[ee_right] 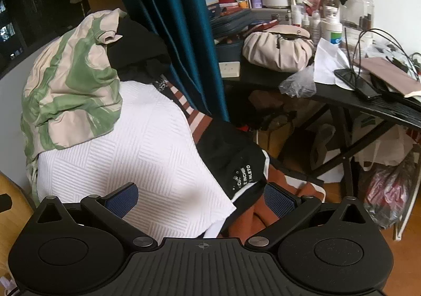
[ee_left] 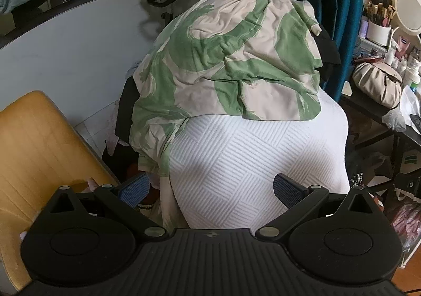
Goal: Fold clothes
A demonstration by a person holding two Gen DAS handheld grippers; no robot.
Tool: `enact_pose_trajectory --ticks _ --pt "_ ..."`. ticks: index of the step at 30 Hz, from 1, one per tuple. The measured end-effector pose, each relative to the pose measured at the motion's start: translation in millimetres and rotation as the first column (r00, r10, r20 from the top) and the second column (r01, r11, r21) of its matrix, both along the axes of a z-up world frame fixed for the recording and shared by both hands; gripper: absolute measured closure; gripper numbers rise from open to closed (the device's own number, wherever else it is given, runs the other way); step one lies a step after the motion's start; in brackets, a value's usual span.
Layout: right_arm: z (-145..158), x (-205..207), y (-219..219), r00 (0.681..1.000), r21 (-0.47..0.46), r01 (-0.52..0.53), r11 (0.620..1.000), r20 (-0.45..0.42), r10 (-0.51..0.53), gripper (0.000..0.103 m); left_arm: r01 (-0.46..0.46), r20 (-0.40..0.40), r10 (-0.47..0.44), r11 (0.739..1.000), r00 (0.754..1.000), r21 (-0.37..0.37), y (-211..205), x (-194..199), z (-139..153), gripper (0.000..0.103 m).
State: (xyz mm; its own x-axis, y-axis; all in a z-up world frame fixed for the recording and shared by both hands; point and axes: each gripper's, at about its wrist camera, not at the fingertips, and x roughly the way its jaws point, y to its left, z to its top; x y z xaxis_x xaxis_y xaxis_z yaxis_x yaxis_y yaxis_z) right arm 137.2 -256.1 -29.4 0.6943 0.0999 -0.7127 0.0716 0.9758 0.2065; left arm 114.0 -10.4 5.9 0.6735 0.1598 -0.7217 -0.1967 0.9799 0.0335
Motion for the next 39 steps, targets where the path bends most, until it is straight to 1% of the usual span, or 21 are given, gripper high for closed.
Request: enact_pose_trajectory --ticks 5,9,14,20,23,26,30,33,37,39 --pt "-6.3 15.6 6.5 1.0 0.025 0.027 0.999 -0.01 -0.027 0.001 -0.015 0.001 0.015 1.0 1.0 0.017 2.8 6.7 2.2 0.001" --pt "-17.1 30.2 16.9 0.998 0.033 0.045 0.998 -0.044 -0.044 0.001 -0.027 -0.014 0.027 0.999 1.0 0.019 10.8 14.6 -1.2 0.001" --pt "-24.1 47.2 33.9 0.997 0.031 0.053 0.998 -0.06 -0.051 0.001 -0.014 -0.03 0.015 1.0 0.999 0.013 24.0 37.7 -8.4 0.001" --pt "-27.3 75.1 50.3 0.991 0.016 0.116 0.993 -0.068 -0.115 0.001 0.057 -0.033 -0.056 0.998 0.998 0.022 39.0 75.6 -18.3 0.001" --pt "-27.3 89.2 60.6 0.987 0.001 0.139 0.99 -0.08 -0.138 0.001 0.082 -0.033 -0.082 0.997 0.996 0.009 51.5 98.1 -22.2 0.001" --pt "-26.3 102.9 73.4 0.985 -0.011 0.151 0.989 -0.079 -0.151 0.001 0.106 -0.033 -0.106 0.994 0.994 -0.006 64.6 121.0 -26.0 0.001" --pt "-27.7 123.5 90.8 0.983 -0.021 0.161 0.987 -0.082 -0.162 0.001 0.147 -0.032 -0.147 0.989 0.989 0.0 76.7 147.7 -32.9 0.001" --pt "-30.1 140.3 102.0 0.982 -0.02 0.169 0.985 -0.083 -0.17 0.001 0.195 -0.031 -0.195 0.981 0.98 -0.009 84.0 163.4 -38.9 0.001" --pt "-34.7 162.0 111.8 0.981 -0.02 0.179 0.984 -0.068 -0.18 0.001 0.27 -0.027 -0.271 0.962 0.962 -0.033 90.8 177.9 -49.1 0.0" --pt "-39.6 171.5 115.3 0.981 -0.028 0.179 0.983 -0.074 -0.18 0.001 0.296 -0.028 -0.298 0.954 0.954 -0.05 93.2 183.0 -54.5 0.0"
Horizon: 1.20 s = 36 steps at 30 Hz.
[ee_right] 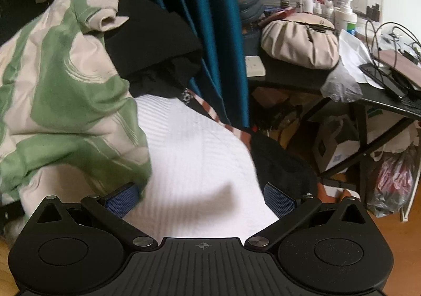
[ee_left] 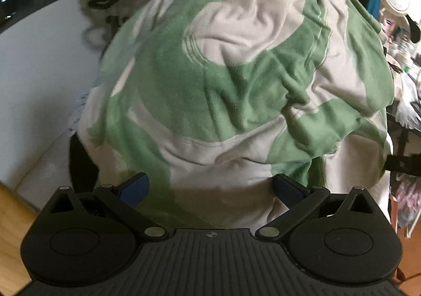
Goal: Fold clothes
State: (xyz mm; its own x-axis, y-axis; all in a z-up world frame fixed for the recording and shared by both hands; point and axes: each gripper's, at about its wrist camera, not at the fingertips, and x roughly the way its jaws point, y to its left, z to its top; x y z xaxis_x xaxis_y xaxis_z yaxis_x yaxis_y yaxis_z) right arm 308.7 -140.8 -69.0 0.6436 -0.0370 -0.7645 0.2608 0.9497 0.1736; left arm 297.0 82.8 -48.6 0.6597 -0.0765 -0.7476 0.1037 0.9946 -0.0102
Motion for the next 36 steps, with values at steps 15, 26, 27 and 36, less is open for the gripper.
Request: enact_pose_trajectory --ticks 15,26,27,36 --pt "-24.4 10.7 17.6 1.0 -0.06 0.022 0.998 0.02 -0.021 0.001 0.066 -0.008 -0.069 0.979 0.998 -0.191 17.1 1.4 -24.5 0.0" --pt "-26.6 12.3 19.2 0.999 -0.065 -0.037 0.997 0.029 0.039 0.001 0.027 -0.05 -0.042 0.963 0.998 -0.268 8.6 -10.5 -34.8 0.0" --pt "-26.6 12.2 19.0 0.999 -0.065 -0.041 0.997 0.028 0.043 0.001 0.029 -0.056 -0.046 0.961 0.997 -0.274 7.1 -11.6 -36.0 0.0" --pt "-26.2 16.5 20.1 0.997 -0.071 -0.067 0.995 0.029 0.069 0.001 0.021 -0.064 -0.04 0.961 0.997 -0.275 -0.1 -20.1 -37.4 0.0"
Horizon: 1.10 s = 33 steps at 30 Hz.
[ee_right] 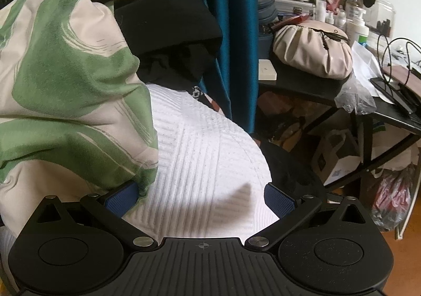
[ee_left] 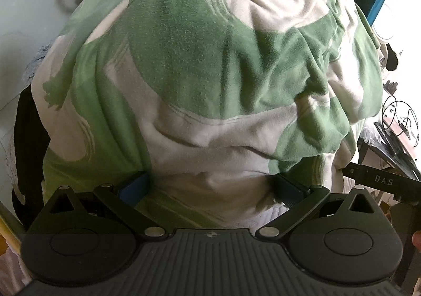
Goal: Fold clothes
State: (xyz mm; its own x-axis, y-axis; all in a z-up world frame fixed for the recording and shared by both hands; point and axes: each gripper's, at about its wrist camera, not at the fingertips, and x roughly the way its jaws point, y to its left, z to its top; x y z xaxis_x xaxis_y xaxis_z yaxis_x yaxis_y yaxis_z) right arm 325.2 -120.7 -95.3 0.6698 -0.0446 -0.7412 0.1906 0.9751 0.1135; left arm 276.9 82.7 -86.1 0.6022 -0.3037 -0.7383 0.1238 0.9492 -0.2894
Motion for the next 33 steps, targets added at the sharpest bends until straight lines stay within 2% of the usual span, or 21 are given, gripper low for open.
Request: enact_pose_trajectory --ticks 8,11,19,23,27,33 --pt "6.2 -3.4 14.7 1.0 -0.103 -0.007 0.995 0.023 0.009 0.001 -0.02 -0.051 0.019 1.0 0.999 -0.019 -1.9 -2.7 -1.5 0.0" --pt "6.5 -3.8 17.8 1.0 -0.113 0.011 0.994 0.028 -0.008 0.001 -0.016 -0.062 0.014 0.999 0.998 -0.031 34.2 24.0 3.5 0.0" --pt "7.9 1.4 15.2 0.999 -0.071 0.046 0.996 -0.008 -0.047 0.001 -0.005 -0.055 0.002 0.999 0.999 -0.05 48.2 27.5 2.8 0.0" --pt "7.1 -0.2 13.4 1.0 -0.071 0.024 0.997 -0.007 -0.024 0.001 0.004 -0.048 -0.007 0.998 0.999 -0.056 53.0 26.4 3.3 0.0" --pt "6.3 1.7 5.3 1.0 -0.023 0.009 1.0 -0.023 -0.009 0.001 0.013 -0.058 -0.017 0.998 0.998 -0.069 60.6 28.1 5.9 0.0" --pt "9.2 1.5 6.8 0.999 -0.045 -0.023 0.999 -0.032 0.022 0.001 0.017 -0.019 -0.017 0.999 1.0 -0.028 65.7 19.0 16.9 0.001"
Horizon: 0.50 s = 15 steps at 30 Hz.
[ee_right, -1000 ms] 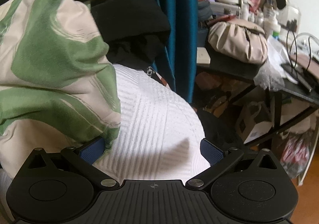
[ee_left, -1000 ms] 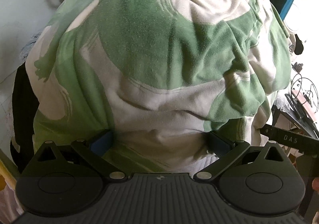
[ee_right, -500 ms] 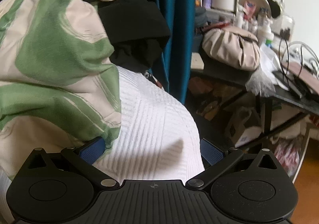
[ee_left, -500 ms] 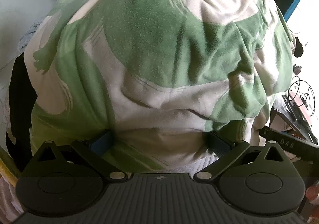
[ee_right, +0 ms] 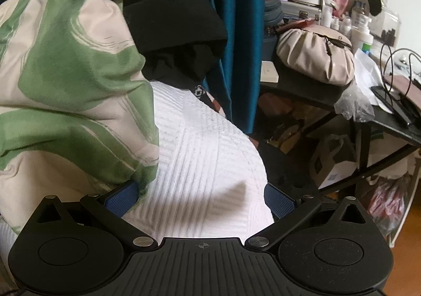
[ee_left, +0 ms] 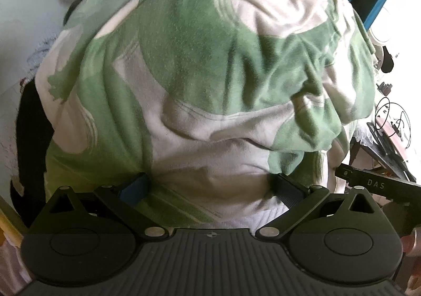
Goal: Fold clothes
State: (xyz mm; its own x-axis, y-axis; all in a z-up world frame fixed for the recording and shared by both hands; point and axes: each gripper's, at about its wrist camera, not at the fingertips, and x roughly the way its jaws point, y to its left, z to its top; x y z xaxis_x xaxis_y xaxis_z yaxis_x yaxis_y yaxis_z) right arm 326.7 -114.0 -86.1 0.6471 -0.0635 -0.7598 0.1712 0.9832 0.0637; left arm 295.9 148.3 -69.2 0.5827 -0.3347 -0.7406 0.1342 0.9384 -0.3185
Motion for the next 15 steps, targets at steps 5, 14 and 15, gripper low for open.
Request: enact_pose_trajectory --ticks 5,14,15 --pt "5.5 -4.9 -2.7 1.0 0.016 -0.009 1.0 -0.006 0.01 0.001 -0.002 0.098 -0.003 0.999 0.995 0.051 0.4 -14.5 21.8 0.001" --pt "12.6 -32.7 -27.6 1.0 0.046 0.0 0.999 -0.002 0.0 0.001 -0.079 0.204 0.057 0.992 0.977 0.102 -30.4 -32.2 65.9 0.001" --pt "12.0 -35.3 -31.1 1.0 0.046 0.008 0.999 -0.008 -0.008 0.001 -0.081 0.207 0.058 0.991 0.977 0.103 -29.2 -28.5 68.8 0.001"
